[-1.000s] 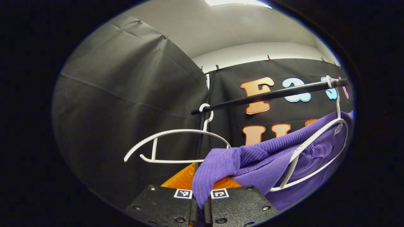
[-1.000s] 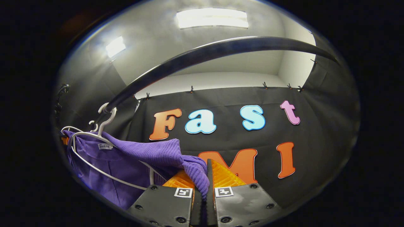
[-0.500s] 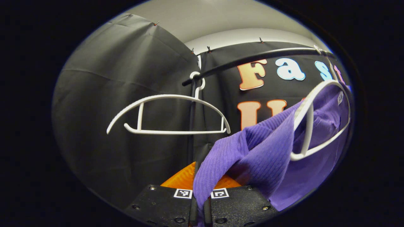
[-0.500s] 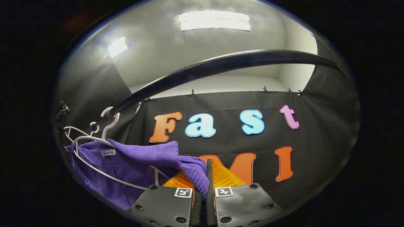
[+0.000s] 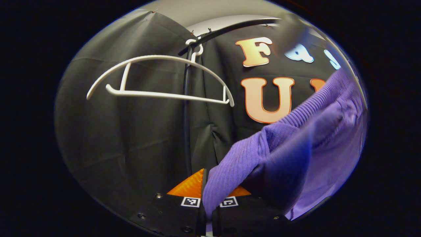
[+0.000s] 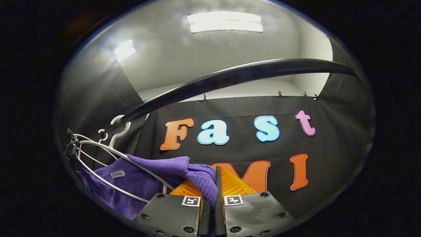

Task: Grasp the clothes on the hanger with both hands and then place them into the laundry hamper below.

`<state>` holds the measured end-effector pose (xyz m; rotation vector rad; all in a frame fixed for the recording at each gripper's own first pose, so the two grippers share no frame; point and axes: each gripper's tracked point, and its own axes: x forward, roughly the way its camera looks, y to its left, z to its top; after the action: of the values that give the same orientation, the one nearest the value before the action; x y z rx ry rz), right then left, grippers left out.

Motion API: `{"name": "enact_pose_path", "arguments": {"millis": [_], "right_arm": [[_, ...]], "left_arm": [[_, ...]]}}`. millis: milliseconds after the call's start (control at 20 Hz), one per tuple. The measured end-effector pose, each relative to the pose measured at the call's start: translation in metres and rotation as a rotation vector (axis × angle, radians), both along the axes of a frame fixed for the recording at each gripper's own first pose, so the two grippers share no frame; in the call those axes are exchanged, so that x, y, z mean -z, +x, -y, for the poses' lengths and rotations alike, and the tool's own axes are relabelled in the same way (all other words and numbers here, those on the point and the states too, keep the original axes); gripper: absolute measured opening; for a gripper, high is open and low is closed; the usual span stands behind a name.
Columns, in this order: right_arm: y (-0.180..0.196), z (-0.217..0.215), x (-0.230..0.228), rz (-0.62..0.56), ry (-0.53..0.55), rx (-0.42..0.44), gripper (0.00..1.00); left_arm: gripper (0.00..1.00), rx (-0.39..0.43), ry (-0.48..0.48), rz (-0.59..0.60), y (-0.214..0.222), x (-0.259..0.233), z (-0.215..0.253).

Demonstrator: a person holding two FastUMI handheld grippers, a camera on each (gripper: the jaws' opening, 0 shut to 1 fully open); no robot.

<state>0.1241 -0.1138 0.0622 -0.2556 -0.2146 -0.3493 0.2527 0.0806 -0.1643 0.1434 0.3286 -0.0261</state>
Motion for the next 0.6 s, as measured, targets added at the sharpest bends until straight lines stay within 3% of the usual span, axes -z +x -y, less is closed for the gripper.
{"name": "enact_pose_path", "arguments": {"millis": [450, 600], "right_arm": [[0.008, 0.041, 0.009, -0.011, -0.042, 0.096, 0.12], [0.012, 0.065, 0.016, 0.002, -0.011, 0.13, 0.12]], "left_arm": [[0.1, 0.082, -0.032, 0.014, -0.062, 0.01, 0.019], [0.09, 0.089, -0.049, 0.038, -0.077, 0.005, 0.026]]}}
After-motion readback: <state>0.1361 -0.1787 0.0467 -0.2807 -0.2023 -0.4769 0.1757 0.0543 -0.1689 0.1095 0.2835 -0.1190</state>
